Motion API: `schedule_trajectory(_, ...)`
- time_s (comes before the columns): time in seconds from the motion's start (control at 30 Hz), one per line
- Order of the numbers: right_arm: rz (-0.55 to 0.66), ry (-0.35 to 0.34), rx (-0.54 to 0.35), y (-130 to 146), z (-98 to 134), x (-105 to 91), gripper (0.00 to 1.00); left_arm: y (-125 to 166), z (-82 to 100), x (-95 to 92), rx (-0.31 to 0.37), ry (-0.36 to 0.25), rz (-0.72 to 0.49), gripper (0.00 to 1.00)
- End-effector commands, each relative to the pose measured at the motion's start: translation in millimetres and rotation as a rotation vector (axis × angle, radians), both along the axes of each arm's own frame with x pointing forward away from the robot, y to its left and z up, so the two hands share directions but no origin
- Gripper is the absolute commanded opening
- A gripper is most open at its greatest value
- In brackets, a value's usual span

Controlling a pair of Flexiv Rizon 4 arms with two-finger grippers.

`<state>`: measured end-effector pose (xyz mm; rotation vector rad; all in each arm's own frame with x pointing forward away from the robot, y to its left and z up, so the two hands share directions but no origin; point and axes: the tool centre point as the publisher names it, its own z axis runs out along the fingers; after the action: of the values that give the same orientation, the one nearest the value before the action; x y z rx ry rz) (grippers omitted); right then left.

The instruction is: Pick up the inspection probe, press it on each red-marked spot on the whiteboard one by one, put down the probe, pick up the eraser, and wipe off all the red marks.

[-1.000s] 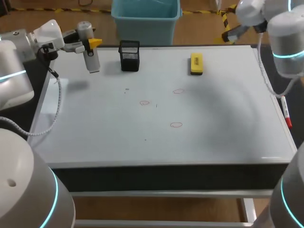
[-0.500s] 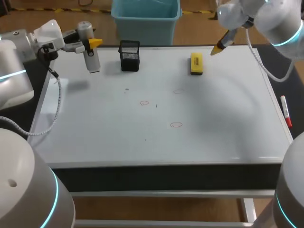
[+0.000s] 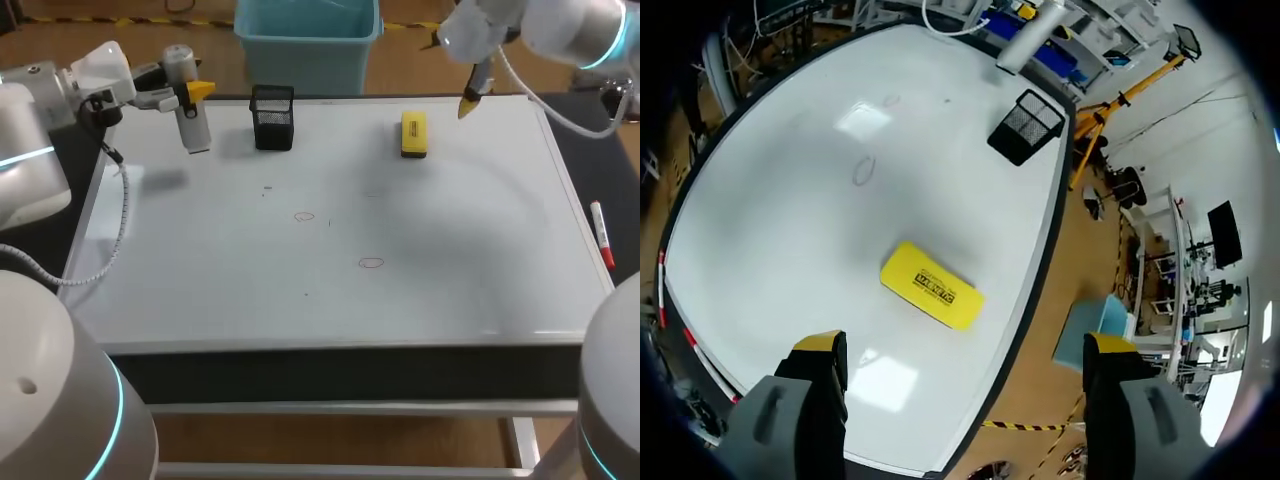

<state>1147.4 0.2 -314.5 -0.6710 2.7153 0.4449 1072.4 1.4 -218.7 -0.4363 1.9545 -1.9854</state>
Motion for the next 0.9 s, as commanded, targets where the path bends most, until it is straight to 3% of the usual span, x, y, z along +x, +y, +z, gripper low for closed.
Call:
schedule_trajectory(0.03,0.038,0.165,-0.119,1.6,5.0,0.8,1.00,-0.5,-0.1,0.2,-0.003,-0.003,0.001,0.00)
schedule_trajectory(0.23,0.038,0.165,-0.119,1.6,5.0,0.8,1.00,-0.5,-0.1,0.2,-0.003,-0.003,0.001,0.00)
schedule_trajectory(0.47,0.278,0.172,-0.215,5.6,-11.0,7.7,1.00,-0.5,-0.1,0.2,-0.003,-0.003,0.001,0.00)
schedule_trajectory(0.7,0.418,0.139,-0.286,10.7,-25.9,4.4,1.00,-0.5,-0.1,0.2,-0.003,-0.003,0.001,0.00)
schedule_trajectory(0.8,0.473,0.127,-0.355,14.2,-34.7,2.0,1.00,-0.5,-0.1,0.2,-0.003,-0.003,0.001,0.00)
schedule_trajectory(0.9,0.531,0.118,-0.346,18.1,-41.1,-2.5,1.00,-0.5,-0.1,0.2,-0.003,-0.003,0.001,0.00)
